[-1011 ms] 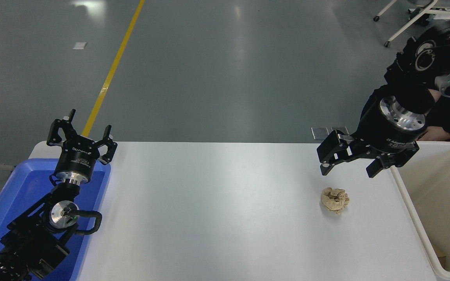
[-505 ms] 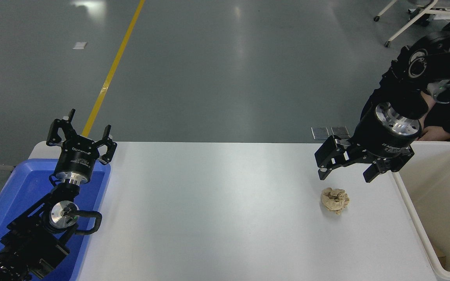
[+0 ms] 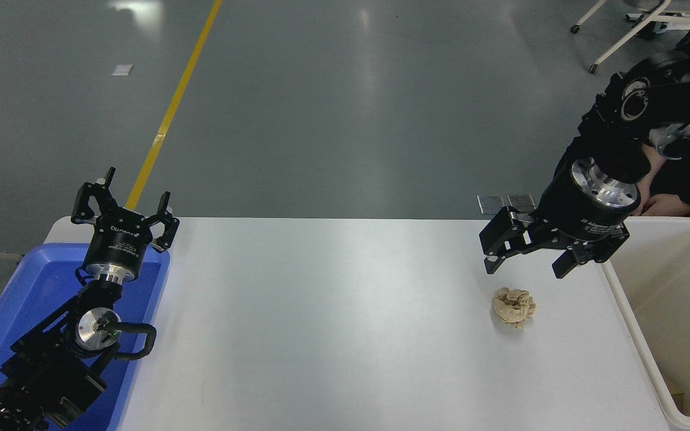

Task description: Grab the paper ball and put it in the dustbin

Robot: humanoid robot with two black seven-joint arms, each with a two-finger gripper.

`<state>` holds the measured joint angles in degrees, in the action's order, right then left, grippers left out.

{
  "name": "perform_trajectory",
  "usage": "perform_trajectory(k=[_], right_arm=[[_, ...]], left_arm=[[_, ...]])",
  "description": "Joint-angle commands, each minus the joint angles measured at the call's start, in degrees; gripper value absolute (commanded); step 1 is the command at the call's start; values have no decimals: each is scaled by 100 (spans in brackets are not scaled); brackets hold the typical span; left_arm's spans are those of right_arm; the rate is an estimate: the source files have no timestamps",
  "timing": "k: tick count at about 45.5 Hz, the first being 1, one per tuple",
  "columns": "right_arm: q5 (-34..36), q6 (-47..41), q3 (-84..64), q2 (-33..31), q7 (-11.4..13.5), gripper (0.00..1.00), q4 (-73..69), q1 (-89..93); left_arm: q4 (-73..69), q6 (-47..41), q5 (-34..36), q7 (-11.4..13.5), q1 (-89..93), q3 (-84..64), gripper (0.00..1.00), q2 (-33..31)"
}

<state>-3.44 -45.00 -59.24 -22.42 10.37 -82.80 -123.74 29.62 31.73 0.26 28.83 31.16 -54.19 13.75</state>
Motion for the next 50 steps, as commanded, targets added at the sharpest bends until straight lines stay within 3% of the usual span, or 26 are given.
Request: perform_trajectory(k=[1,25,50], right_arm=[[1,0,-26,0,0,100,18,-28],[19,0,1,62,0,100,150,-63],[98,70,-34,150,-18,100,1477,983]], left_arm=[[0,0,0,0,4,5,98,-4],[0,0,0,0,4,5,98,5],[0,9,0,-9,4,-4,98,5]])
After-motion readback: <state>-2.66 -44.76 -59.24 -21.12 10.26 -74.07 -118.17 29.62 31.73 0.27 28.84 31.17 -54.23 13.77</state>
